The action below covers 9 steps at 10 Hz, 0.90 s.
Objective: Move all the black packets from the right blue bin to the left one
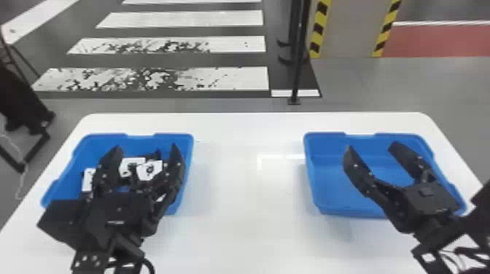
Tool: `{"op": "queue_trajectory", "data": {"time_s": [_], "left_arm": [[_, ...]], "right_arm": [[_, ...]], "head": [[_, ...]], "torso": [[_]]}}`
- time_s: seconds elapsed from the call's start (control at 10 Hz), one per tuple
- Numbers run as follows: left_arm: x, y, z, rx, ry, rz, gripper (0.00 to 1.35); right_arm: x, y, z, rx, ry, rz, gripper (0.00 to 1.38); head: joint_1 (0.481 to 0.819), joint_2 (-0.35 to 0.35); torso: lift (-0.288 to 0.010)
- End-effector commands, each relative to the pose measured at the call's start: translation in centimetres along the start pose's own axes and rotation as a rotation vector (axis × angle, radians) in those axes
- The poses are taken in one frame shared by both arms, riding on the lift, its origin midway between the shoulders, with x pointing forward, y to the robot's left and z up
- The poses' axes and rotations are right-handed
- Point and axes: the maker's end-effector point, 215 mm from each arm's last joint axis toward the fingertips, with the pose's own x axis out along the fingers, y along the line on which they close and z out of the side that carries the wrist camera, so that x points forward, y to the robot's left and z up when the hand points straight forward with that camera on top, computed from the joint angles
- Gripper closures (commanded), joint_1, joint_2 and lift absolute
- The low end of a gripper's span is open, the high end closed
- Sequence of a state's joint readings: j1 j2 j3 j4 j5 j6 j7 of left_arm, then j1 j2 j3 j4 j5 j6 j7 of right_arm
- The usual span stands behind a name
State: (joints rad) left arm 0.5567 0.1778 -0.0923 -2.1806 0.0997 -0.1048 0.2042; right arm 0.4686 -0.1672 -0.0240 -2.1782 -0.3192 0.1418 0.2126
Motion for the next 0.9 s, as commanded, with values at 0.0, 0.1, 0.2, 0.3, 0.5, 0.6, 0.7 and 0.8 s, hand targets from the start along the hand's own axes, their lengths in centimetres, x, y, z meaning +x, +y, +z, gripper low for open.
{"op": "queue_trajectory", "data": {"time_s": [0.0, 0.1, 0.2, 0.3, 0.5, 0.6, 0.7, 0.8], "left_arm": [[0.11, -0.28, 0.01, -0.003, 0.001, -0.005, 0.17], [0.17, -0.38, 0.09, -0.003, -0.001, -0.007, 0.17], [0.33, -0.39, 0.29, -0.003, -0.006, -0.007, 0.17], [0.34, -0.29, 0.29, -0.004, -0.006, -0.005, 0.17], [0.54, -0.5, 0.62, -0.005, -0.015, -0.01, 0.17], [0.51, -0.69, 0.59, -0.008, -0.014, -0.013, 0.17], [0.5, -0.79, 0.49, -0.009, -0.011, -0.015, 0.17], [0.45, -1.07, 0.36, -0.011, -0.007, -0.022, 0.17]], "right_arm": [[-0.02, -0.1, -0.17, 0.008, 0.001, -0.003, 0.18], [0.1, 0.19, -0.16, 0.007, 0.001, 0.003, 0.18], [0.18, 0.25, -0.07, 0.008, -0.001, 0.004, 0.18], [0.19, 0.4, -0.26, 0.008, 0.003, 0.008, 0.18], [0.27, 0.49, -0.19, 0.007, 0.001, 0.011, 0.18], [0.29, 0.65, -0.37, 0.01, 0.004, 0.014, 0.18], [0.3, 0.71, -0.4, 0.009, 0.005, 0.015, 0.18], [0.31, 0.8, -0.44, 0.009, 0.006, 0.017, 0.18]], "head": [[0.695, 0.046], [0.695, 0.044], [0.695, 0.042], [0.695, 0.043], [0.695, 0.047], [0.695, 0.048], [0.695, 0.046], [0.695, 0.046]], "torso": [[-0.168], [-0.168], [-0.168], [-0.168], [-0.168], [-0.168], [-0.168], [-0.168]]}}
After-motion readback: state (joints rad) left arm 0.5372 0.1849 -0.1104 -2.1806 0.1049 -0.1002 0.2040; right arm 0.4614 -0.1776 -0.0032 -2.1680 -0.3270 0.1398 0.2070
